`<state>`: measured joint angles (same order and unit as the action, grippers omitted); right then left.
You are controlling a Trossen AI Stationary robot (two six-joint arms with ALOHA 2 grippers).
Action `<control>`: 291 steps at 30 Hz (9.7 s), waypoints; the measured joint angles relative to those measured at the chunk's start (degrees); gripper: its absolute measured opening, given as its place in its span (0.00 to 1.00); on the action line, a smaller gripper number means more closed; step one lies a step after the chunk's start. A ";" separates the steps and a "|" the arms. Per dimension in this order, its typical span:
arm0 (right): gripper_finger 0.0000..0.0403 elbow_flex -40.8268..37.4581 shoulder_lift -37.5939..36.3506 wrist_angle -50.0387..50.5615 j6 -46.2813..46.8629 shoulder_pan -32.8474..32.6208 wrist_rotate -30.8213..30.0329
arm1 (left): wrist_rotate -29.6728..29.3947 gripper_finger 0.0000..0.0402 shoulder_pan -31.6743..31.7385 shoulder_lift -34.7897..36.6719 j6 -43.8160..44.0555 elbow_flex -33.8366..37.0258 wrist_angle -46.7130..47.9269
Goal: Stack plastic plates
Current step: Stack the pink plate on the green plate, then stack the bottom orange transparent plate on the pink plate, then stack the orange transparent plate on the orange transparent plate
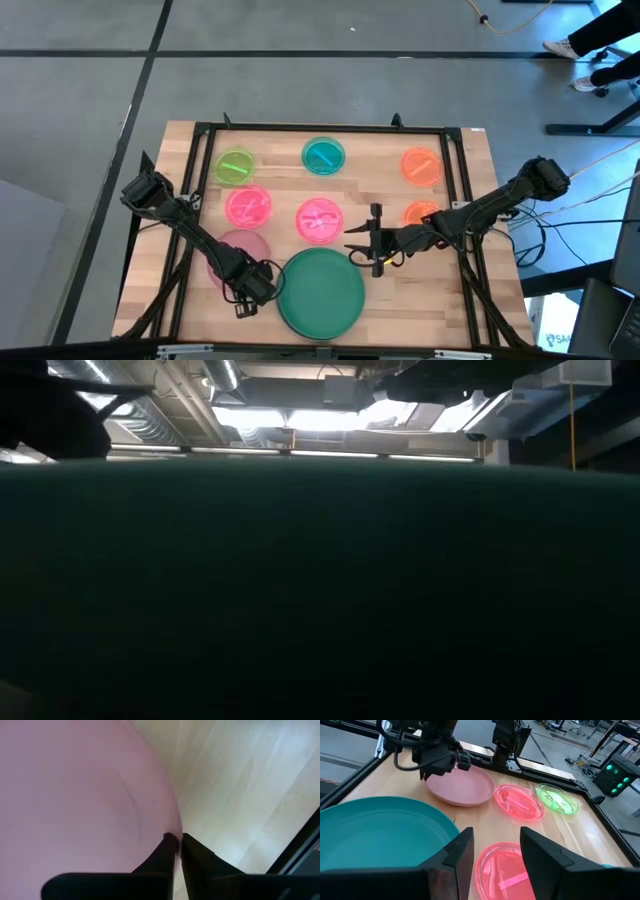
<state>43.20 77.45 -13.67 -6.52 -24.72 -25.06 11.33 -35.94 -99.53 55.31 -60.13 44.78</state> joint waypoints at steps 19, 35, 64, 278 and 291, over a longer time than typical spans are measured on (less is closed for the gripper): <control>0.38 0.02 0.00 0.02 0.09 0.00 -0.01 | -13.38 0.03 -1.01 6.89 -15.66 -4.48 3.73; 0.38 0.02 0.00 0.01 -0.03 -0.01 -0.09 | -25.43 0.03 -0.99 6.91 -35.66 -14.99 -2.71; 0.38 3.04 -4.87 4.48 0.37 -4.54 -7.32 | -16.28 0.03 2.18 -5.29 -50.95 -13.10 -19.22; 0.39 -0.73 -0.11 51.42 24.72 21.64 -0.73 | -43.21 0.25 12.63 24.59 -43.78 34.66 -71.34; 0.39 -9.74 -0.09 46.69 21.46 41.71 -0.13 | -43.23 0.25 12.65 24.59 -43.85 34.66 -71.34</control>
<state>33.46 77.36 33.02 14.94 16.99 -25.19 -31.90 -23.29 -74.94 11.46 -25.47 -26.57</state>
